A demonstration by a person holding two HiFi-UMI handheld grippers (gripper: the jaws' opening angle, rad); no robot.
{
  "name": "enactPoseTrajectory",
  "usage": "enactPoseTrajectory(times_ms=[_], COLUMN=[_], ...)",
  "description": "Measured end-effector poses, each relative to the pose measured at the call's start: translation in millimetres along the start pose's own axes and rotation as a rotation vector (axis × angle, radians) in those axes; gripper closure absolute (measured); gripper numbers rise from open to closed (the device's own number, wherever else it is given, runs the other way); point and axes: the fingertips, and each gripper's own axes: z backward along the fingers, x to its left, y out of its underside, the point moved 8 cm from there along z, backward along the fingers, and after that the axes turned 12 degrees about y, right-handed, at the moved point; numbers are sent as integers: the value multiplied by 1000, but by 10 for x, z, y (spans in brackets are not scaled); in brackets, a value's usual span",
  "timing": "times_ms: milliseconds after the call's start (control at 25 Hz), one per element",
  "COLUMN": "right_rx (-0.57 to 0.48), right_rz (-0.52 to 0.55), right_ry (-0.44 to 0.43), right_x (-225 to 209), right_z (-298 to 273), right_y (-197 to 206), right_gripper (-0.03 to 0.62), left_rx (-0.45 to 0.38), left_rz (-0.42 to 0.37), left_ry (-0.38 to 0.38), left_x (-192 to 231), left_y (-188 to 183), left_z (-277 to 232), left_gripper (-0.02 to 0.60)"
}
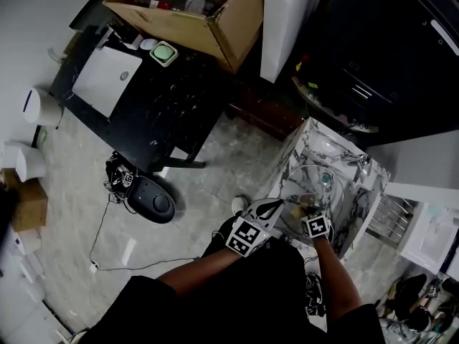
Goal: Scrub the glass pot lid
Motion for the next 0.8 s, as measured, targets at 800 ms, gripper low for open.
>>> enactPoseTrajectory(times_ms=[800], right_rx=[-106], right_rz=[-115], right_ry=[133], right_x=[82], right_z=[178], right_y=[-634], right_gripper=[533], left_rx=[5], left_rz=[-17], left_ry=[60], left_x=[324], left_y=[-205], left_z=[305], left_gripper=[565])
